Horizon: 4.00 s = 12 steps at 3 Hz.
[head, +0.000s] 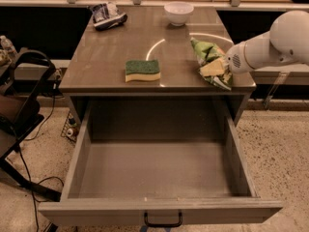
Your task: Move green jalapeno chip bag near blue chip bag
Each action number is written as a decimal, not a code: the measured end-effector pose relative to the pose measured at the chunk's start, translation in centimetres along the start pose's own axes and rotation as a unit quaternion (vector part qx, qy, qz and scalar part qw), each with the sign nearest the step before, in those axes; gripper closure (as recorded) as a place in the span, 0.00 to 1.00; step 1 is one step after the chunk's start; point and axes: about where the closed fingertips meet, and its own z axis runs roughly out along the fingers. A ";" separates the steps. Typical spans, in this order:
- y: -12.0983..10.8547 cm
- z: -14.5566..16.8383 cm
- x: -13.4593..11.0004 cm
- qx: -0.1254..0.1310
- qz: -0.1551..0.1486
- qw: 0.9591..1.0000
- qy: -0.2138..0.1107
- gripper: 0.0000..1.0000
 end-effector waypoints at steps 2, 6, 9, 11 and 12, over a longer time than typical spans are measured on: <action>0.0 -0.3 -0.3 0.000 0.000 1.000 0.000 1.00; 2.1 -0.3 -22.8 0.052 -0.123 0.989 -0.066 1.00; 0.8 15.0 -26.1 0.145 -0.024 0.978 -0.150 1.00; -1.2 16.9 -29.9 0.170 0.003 0.961 -0.216 1.00; 1.0 20.8 -31.9 0.146 -0.007 0.961 -0.236 1.00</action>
Offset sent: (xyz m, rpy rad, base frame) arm 0.0591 0.0368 0.1263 -0.2037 -0.1824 0.0901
